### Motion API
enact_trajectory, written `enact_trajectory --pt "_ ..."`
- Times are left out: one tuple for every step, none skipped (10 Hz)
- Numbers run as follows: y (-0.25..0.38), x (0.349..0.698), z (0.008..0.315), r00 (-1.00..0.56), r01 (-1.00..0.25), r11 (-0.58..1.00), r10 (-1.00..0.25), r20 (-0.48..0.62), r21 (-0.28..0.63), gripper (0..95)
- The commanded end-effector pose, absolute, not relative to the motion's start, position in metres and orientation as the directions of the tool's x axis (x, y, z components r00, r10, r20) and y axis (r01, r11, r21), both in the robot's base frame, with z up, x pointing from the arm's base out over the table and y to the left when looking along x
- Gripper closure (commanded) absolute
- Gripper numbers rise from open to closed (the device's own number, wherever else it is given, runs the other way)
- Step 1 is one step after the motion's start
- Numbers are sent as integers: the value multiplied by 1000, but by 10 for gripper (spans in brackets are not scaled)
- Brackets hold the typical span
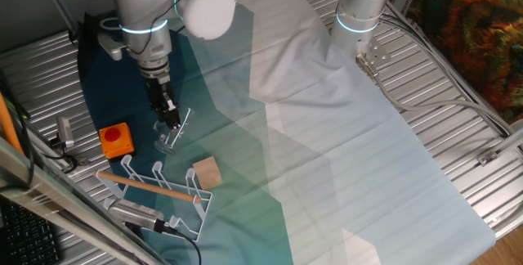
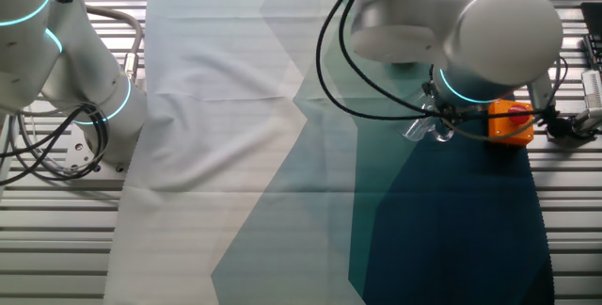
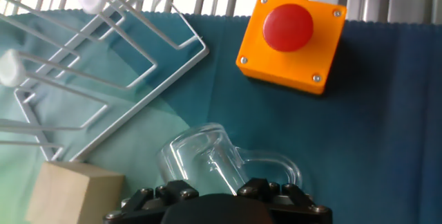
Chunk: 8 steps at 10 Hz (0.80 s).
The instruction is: Put the cup on the cup rack
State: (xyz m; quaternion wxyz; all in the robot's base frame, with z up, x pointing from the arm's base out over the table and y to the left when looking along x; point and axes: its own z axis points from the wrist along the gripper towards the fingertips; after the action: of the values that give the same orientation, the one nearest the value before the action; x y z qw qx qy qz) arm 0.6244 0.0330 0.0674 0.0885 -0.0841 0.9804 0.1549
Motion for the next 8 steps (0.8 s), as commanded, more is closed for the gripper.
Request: enact_trajectory --pt "33 625 68 -968 -236 946 -210 -137 221 380" --pt "33 625 68 -966 -251 942 -227 -125 223 380" --pt "33 625 68 -964 -261 940 -242 -112 221 380" --pt "33 625 68 -959 -283 934 -272 -83 219 380" --pt "33 625 68 -957 -290 932 -281 -71 218 380" --pt "32 625 68 -957 -290 933 -281 -72 214 380" --pt "31 624 70 -957 -290 931 -280 -77 220 380" --pt "29 623 74 -956 -293 930 -283 -77 221 380"
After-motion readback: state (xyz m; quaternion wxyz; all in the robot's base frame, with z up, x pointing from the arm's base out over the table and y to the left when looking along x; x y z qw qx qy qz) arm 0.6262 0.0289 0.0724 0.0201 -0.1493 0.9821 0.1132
